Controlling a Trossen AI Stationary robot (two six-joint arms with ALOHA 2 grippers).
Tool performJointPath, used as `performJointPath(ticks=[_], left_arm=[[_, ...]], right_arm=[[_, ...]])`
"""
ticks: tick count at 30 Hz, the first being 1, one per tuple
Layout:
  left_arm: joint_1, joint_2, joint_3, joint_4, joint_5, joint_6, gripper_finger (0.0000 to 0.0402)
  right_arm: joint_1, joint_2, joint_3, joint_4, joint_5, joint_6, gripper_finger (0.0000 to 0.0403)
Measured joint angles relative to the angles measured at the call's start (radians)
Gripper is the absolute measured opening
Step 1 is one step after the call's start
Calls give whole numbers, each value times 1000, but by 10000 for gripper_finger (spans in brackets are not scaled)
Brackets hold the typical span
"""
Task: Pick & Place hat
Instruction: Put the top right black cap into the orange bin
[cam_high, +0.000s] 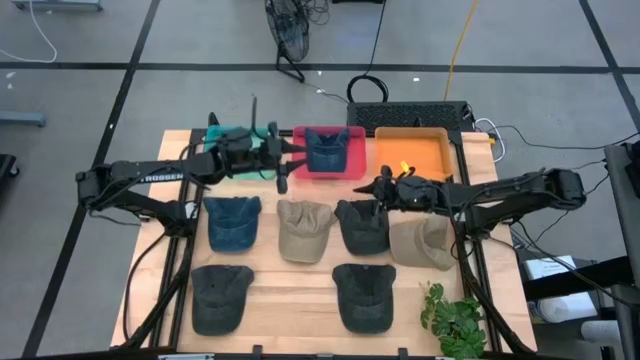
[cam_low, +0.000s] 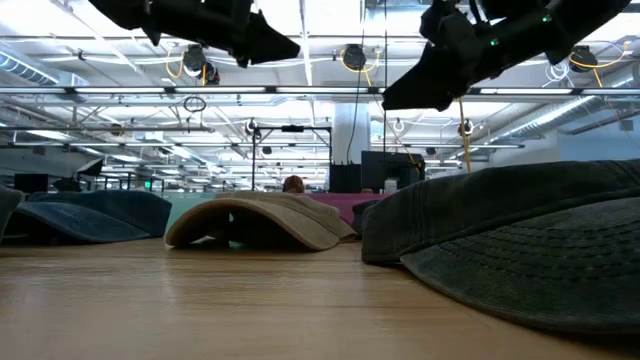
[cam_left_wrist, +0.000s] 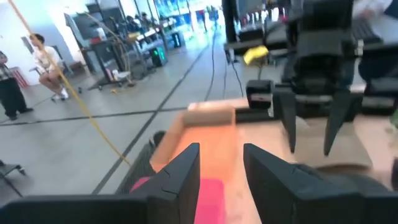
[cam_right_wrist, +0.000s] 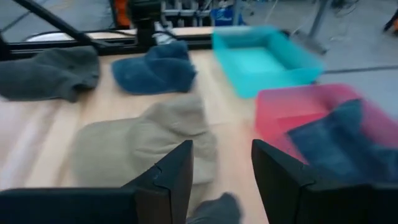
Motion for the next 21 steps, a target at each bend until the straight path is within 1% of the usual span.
performJointPath(ticks=[2,4,8,10,13,16,21], left_arm=[[39,0,0,30,64,-24,136],[68,-1,2,31,134,-63,136],[90,0,2,-2,261,-137,136],[90,0,2,-6,300,-157,136],[87,-8,2,-35,306,-193,136],[87,-28,2,-85,306,-192,136],[95,-79,2,-106,306,-96,136]], right_arm=[[-35,-4,0,9,-16,-28,141],[-67,-5,0,-2,-50,-7,141],[-80,-4,0,-112,-146,75,141],[-69,-4,0,-186,-157,98,141],[-51,-4,0,-295,-155,143,141],[-15,-3,0,-390,-167,168,148],[26,-3,0,-404,-180,171,181]])
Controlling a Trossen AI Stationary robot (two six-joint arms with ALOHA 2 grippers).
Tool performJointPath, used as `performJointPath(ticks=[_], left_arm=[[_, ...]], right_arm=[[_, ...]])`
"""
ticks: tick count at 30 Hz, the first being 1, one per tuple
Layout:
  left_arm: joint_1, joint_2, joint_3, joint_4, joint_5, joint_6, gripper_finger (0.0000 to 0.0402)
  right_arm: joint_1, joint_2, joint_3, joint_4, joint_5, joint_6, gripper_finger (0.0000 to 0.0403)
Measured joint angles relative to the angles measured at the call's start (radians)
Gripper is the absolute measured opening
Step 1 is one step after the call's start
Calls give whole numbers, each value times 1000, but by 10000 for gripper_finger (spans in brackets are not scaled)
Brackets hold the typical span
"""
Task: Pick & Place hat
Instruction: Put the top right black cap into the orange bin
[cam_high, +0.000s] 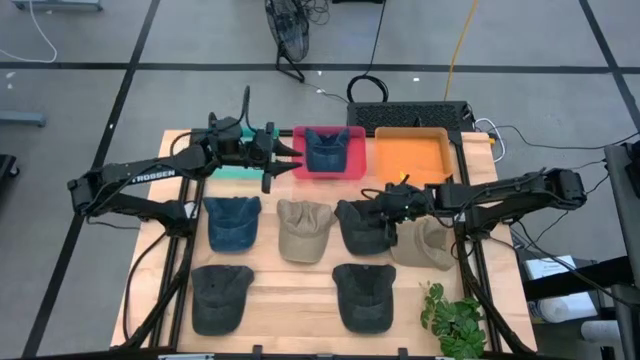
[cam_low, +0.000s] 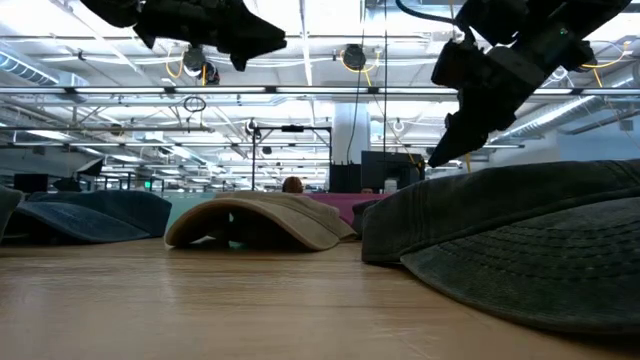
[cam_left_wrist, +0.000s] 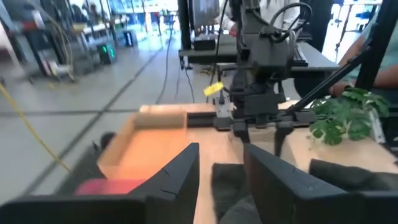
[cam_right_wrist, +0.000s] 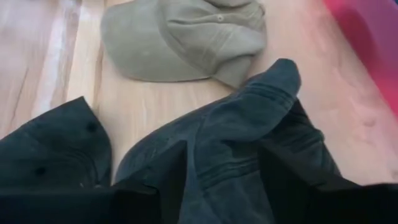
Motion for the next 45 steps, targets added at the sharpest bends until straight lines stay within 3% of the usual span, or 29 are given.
performJointPath(ticks=[3,6,17,24,45], left_arm=[[19,-25,0,29,-1,29,136],[27,-41,0,2,0,-37,136],[7,-40,0,-32,2,22,136],[13,-40,0,-43,-8,61,136],[25,-40,0,-122,-11,50,136]], right_arm=[[-3,12,1,-30,0,6,201],[-10,40,0,-64,2,21,209],[-10,180,1,16,-3,53,203],[-10,177,1,15,-26,28,199],[-9,154,1,-14,-53,-69,5]])
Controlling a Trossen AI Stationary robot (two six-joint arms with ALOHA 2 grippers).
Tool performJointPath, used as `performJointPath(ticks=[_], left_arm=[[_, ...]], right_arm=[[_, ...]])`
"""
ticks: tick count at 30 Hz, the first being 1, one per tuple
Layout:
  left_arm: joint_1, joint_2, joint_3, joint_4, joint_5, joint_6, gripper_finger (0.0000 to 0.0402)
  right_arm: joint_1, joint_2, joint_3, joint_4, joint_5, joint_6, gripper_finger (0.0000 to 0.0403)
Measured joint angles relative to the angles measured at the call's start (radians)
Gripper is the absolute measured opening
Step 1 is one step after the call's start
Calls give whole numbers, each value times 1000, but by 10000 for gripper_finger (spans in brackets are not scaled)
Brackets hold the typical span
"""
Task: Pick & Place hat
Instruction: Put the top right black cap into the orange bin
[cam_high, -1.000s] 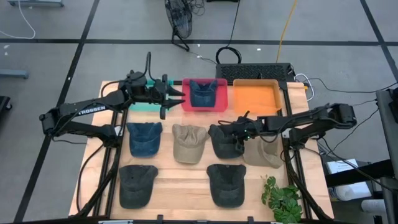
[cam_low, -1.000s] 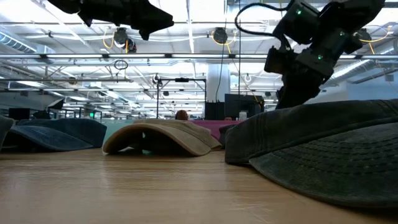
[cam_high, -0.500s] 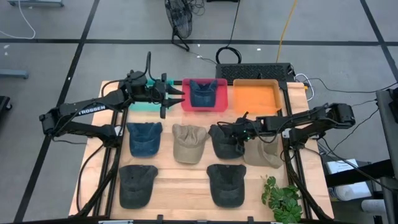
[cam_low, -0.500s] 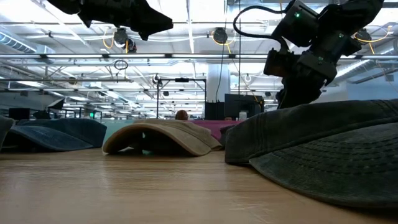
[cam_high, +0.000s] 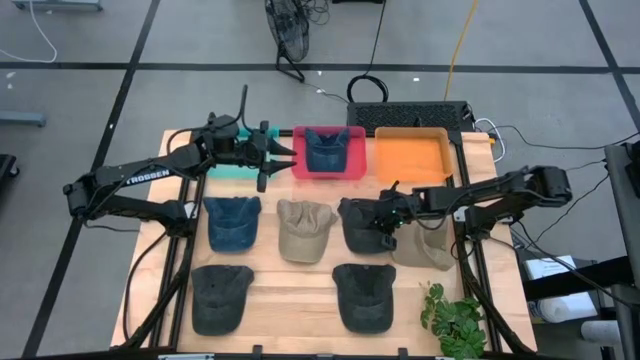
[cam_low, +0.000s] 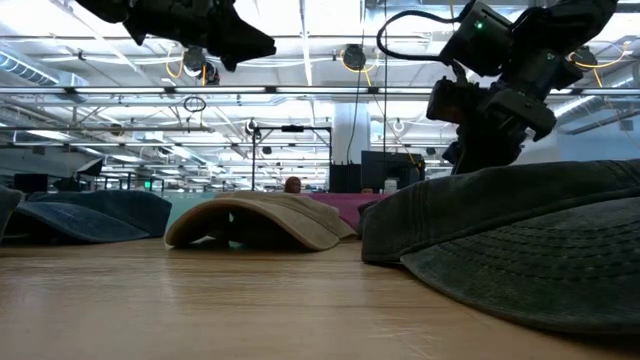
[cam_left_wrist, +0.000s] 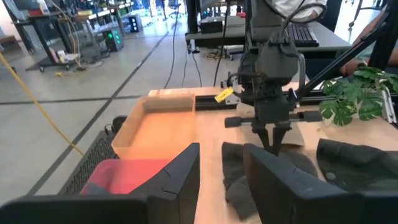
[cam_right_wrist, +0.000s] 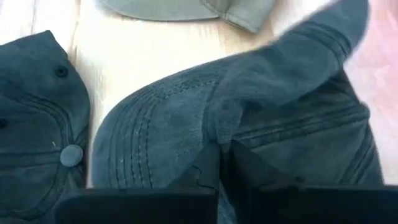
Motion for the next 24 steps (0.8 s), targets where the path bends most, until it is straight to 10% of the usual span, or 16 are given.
performJointPath(ticks=[10,24], left_arm=[[0,0,0,-46,0,-11,136],[0,0,0,-53,0,-42,136]], right_arm=[[-2,-187,89,-220,27,-46,2],[-134,-265,362,-520,486,-430,1]])
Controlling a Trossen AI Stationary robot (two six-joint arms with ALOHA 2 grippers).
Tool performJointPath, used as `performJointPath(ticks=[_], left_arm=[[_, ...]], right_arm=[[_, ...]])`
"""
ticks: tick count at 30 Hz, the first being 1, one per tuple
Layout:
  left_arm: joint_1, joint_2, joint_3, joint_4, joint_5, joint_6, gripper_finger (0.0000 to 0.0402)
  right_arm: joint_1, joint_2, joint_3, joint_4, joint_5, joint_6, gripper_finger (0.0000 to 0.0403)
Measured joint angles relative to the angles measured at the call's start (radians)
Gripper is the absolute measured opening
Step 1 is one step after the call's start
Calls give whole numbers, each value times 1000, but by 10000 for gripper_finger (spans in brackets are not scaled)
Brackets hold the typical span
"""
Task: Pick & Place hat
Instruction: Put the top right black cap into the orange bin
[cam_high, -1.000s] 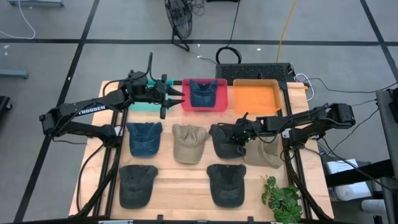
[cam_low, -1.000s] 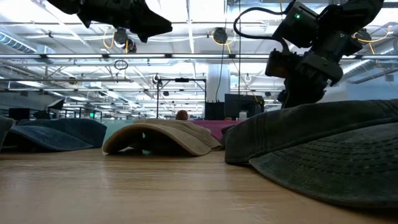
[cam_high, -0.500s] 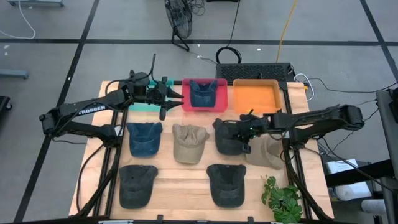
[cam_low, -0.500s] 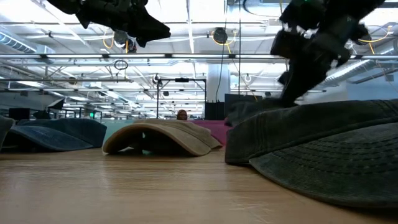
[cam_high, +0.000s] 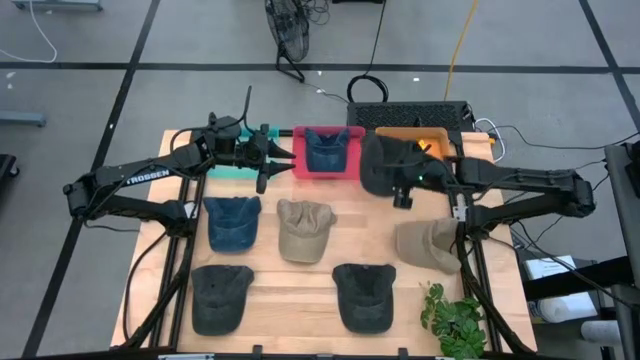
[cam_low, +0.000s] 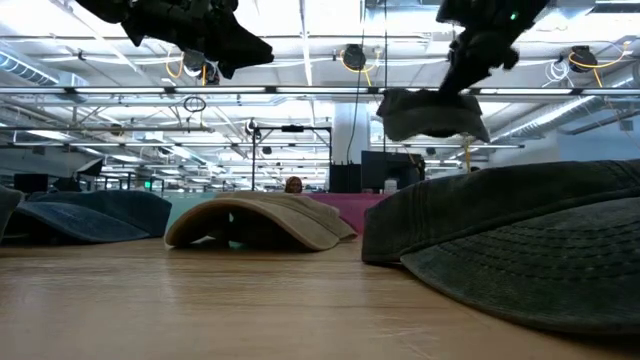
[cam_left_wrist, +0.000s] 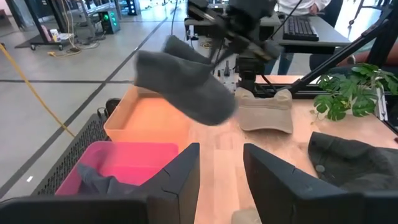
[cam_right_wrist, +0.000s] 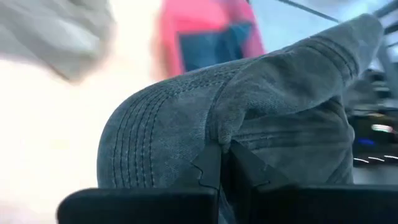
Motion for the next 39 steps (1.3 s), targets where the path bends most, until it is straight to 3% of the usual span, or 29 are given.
performJointPath(ticks=[15,20,25,34,39], left_arm=[[-4,0,0,-34,0,20,136],[-4,0,0,-62,0,32,136],[-7,0,0,-72,0,30,136],[-26,0,0,-113,0,31,136],[-27,0,0,-122,0,14,136]], right_arm=[[-373,21,-99,27,16,-445,1],[-458,29,-142,96,-4,-454,2],[-518,29,-178,119,-122,-456,2],[-590,28,-218,131,-148,-497,2],[-611,28,-235,150,-238,-512,2]])
